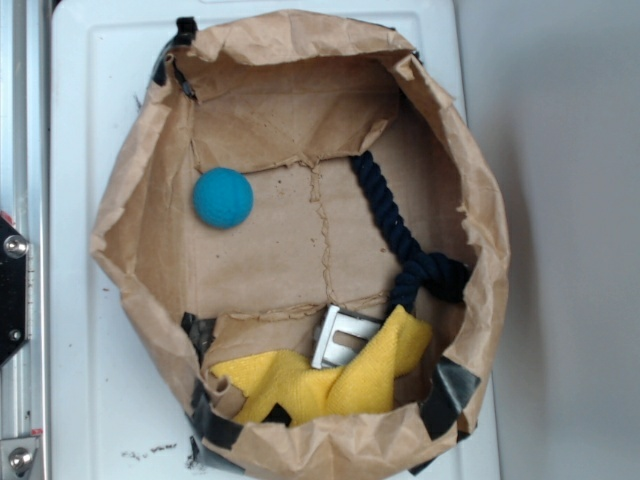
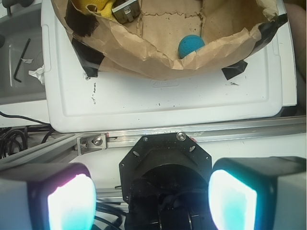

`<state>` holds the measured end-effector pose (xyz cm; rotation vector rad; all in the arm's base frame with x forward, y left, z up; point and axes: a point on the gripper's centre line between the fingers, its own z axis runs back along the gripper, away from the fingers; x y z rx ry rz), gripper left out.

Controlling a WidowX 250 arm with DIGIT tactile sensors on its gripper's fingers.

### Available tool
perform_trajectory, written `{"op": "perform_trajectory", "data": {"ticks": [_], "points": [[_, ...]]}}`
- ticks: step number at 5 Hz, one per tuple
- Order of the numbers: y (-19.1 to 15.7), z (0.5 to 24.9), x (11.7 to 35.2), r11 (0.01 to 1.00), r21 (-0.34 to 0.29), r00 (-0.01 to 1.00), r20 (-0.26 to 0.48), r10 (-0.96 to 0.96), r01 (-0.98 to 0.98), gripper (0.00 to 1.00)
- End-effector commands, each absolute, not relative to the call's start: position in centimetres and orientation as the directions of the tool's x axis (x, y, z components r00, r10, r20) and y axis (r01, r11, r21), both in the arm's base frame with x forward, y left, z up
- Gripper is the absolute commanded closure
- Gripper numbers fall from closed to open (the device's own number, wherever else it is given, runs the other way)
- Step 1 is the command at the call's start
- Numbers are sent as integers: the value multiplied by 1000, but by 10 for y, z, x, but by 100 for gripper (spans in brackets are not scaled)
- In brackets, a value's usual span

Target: Grab the blue ball.

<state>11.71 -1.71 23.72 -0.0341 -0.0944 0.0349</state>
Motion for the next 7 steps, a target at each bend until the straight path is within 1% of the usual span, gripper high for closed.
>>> {"op": "perform_trajectory", "data": {"ticks": [1, 2, 3, 4, 5, 6, 7], "points": [[-17, 237, 117, 999, -36, 995, 94, 36, -33, 0], [-23, 228, 143, 996, -34, 994, 77, 83, -81, 0], [-23, 226, 154, 991, -64, 993, 34, 116, -114, 0], [-10, 226, 137, 999, -40, 999, 47, 18, -16, 0], [8, 226, 157, 980, -139, 986, 101, -132, 145, 0], [24, 222, 182, 956, -109, 960, 104, -260, 271, 0], [39, 214, 208, 935, -104, 940, 92, -330, 338, 0]]}}
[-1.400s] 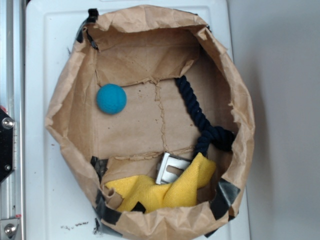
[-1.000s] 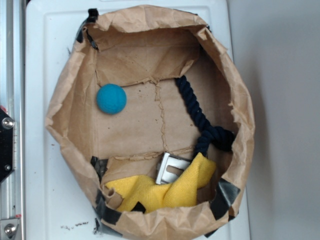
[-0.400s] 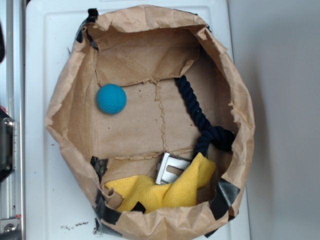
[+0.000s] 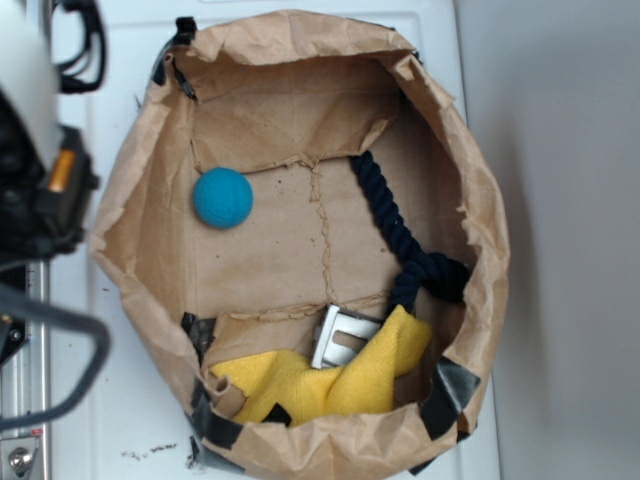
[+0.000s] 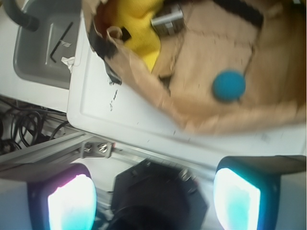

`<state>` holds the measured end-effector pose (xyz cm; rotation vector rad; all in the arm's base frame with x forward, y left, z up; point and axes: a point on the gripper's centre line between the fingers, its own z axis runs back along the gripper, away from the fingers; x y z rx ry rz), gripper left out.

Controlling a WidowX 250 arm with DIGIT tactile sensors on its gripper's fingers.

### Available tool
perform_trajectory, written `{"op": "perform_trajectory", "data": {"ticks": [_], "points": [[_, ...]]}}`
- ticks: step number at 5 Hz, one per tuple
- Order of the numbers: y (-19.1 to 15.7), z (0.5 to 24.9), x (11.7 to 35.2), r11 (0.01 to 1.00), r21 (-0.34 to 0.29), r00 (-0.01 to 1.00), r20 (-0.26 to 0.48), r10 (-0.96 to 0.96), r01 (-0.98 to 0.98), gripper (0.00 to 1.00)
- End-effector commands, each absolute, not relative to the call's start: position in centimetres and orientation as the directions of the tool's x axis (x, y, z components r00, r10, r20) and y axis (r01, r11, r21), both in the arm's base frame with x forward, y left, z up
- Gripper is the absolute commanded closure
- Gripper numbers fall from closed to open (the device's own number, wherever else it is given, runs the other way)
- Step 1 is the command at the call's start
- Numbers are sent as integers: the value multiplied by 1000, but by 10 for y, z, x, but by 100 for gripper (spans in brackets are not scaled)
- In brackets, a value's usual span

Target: Grab the blue ball.

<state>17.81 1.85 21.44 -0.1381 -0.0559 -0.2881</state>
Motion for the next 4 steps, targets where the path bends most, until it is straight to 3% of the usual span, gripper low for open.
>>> {"op": "perform_trajectory", "data": {"ticks": [1, 2, 3, 4], "points": [[41, 187, 228, 910, -52, 911, 46, -409, 411, 0], [36, 164, 209, 901, 7, 897, 101, -431, 433, 0], [39, 149, 205, 920, 51, 905, 166, -391, 389, 0], [41, 137, 200, 937, 35, 918, 189, -349, 349, 0]]}}
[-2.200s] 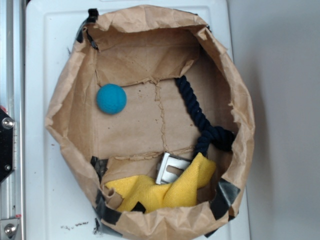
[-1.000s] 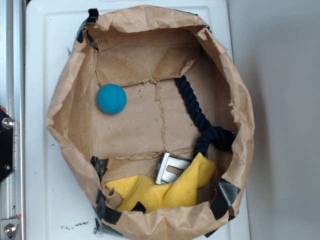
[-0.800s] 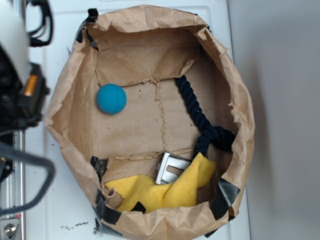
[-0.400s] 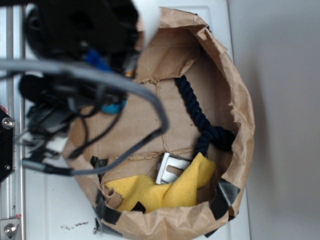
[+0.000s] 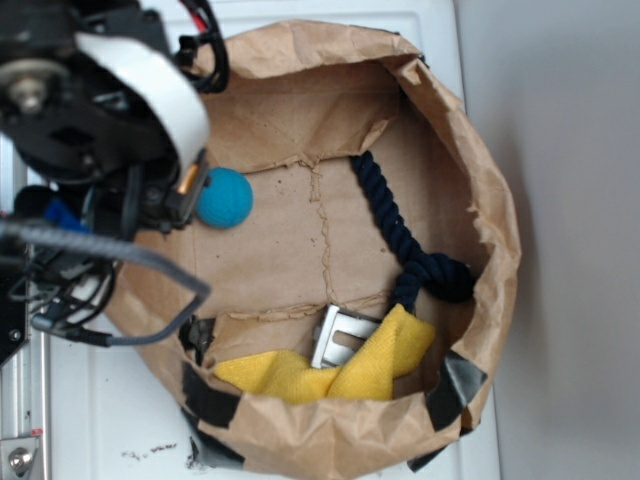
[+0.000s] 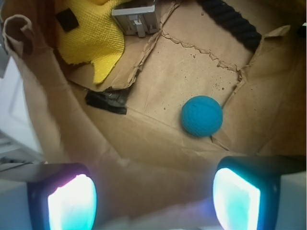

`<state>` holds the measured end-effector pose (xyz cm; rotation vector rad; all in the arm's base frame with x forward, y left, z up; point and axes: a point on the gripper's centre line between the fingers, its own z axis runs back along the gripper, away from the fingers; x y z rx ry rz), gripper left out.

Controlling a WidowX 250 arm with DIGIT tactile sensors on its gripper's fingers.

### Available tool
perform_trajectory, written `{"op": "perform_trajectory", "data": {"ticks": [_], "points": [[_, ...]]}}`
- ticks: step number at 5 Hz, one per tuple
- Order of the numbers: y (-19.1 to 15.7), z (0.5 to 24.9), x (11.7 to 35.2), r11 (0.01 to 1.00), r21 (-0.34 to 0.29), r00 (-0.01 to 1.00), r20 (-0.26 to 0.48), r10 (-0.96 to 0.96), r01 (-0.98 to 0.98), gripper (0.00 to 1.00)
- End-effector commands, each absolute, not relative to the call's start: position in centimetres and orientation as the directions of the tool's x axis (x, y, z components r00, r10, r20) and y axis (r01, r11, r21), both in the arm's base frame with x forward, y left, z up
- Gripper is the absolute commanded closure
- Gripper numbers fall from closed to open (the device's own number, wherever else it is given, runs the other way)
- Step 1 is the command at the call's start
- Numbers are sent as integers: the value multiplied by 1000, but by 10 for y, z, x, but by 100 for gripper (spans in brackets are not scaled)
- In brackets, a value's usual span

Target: Grab the blue ball.

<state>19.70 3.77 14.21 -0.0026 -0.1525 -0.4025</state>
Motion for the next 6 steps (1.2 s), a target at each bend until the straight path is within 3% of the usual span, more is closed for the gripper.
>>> {"op": "perform_trajectory", "data": {"ticks": [1, 4, 5, 6], "points": [[41, 137, 200, 937, 35, 918, 189, -349, 349, 0], [41, 137, 200, 937, 35, 918, 189, -349, 349, 0], [37, 121, 221, 939, 110, 927, 159, -340, 325, 0], [38, 123, 239, 941, 163, 934, 158, -322, 297, 0]]}}
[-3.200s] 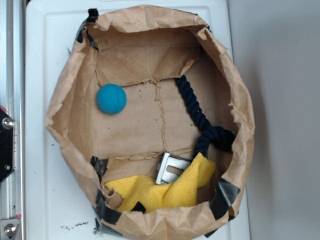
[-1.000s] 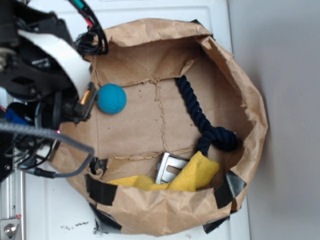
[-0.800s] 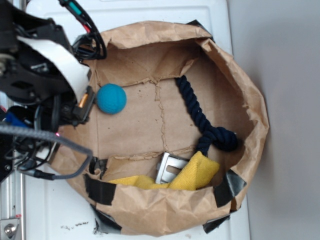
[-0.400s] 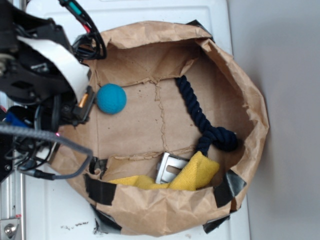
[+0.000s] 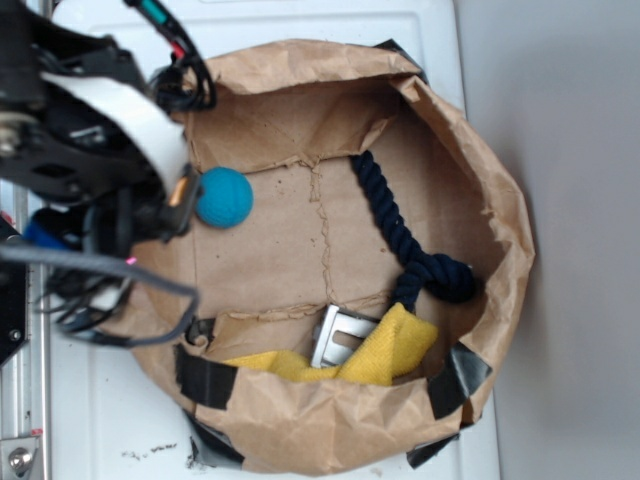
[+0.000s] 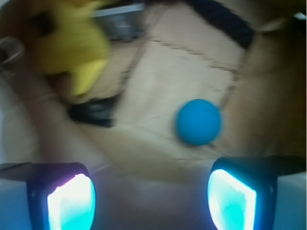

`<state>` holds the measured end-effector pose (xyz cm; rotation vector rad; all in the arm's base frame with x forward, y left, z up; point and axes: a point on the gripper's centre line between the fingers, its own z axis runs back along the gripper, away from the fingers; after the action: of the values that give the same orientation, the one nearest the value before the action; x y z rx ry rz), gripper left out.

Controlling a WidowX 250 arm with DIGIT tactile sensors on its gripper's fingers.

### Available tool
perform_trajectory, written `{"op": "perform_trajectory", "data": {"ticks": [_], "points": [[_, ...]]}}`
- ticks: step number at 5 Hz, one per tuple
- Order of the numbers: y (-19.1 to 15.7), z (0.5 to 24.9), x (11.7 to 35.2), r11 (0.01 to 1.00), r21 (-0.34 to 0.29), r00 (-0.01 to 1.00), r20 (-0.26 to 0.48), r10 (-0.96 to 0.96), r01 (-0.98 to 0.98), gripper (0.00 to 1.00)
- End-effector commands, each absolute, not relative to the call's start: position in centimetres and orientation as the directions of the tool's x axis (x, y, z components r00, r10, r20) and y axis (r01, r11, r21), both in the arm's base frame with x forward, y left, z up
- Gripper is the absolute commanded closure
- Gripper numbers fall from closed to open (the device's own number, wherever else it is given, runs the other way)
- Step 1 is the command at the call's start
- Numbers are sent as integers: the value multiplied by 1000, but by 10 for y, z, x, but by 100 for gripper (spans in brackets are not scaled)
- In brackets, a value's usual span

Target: Grab the blue ball.

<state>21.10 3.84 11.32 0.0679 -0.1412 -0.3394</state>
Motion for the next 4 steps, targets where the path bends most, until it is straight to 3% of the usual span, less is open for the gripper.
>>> {"op": "perform_trajectory", "data": {"ticks": [1, 2, 4], "points": [[51, 122, 252, 956, 159, 950, 160, -269, 245, 0], [62, 102, 256, 953, 184, 958, 113, -262, 239, 0], [82, 74, 266, 968, 114, 969, 79, -235, 225, 0]]}}
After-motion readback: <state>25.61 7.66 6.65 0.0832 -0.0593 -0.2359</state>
